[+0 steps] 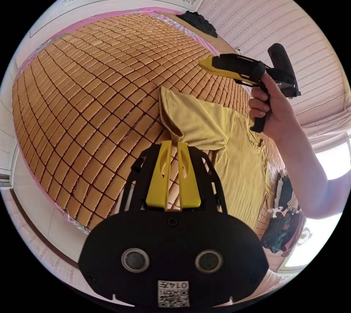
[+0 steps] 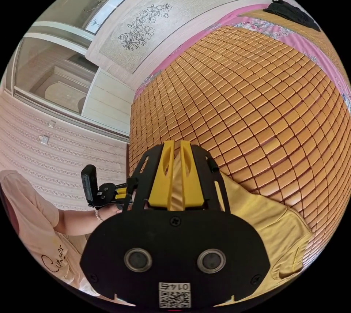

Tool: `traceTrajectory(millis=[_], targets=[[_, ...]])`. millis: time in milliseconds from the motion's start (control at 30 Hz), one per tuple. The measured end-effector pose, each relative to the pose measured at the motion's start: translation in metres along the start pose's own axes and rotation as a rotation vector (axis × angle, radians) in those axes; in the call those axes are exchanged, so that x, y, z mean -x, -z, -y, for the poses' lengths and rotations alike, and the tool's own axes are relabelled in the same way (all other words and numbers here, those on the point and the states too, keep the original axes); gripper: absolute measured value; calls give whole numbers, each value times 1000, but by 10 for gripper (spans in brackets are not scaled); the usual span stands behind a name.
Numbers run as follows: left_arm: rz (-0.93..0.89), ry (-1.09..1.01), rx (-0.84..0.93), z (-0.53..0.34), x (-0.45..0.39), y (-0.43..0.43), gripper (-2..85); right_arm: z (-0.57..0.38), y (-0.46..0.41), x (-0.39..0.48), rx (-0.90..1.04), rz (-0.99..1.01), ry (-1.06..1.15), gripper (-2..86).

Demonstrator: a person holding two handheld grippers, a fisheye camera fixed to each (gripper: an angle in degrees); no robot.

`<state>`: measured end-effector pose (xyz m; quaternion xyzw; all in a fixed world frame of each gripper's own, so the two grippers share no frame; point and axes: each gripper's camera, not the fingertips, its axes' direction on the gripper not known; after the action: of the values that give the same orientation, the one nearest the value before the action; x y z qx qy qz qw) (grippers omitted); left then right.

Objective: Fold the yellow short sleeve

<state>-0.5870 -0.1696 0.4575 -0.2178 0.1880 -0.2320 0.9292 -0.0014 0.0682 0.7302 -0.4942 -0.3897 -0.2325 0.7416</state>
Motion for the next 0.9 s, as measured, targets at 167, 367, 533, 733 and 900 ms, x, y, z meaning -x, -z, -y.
traceTrajectory(millis=[167, 367, 533, 733, 900], targets=[[24, 89, 19, -1, 30, 23, 14, -3, -8, 6, 38, -142, 15, 21], [22, 43, -5, 6, 35, 42, 53, 1, -85, 31, 223, -263, 65, 85], [-80, 61, 48, 17, 45, 28, 52, 12, -114, 43, 230, -348, 65, 79], [-63, 23, 48, 17, 48, 35, -2, 22, -117, 39, 256, -394, 61, 37], [-52, -40, 6, 15, 39, 50, -9, 12, -92, 25, 180, -311, 10, 13]])
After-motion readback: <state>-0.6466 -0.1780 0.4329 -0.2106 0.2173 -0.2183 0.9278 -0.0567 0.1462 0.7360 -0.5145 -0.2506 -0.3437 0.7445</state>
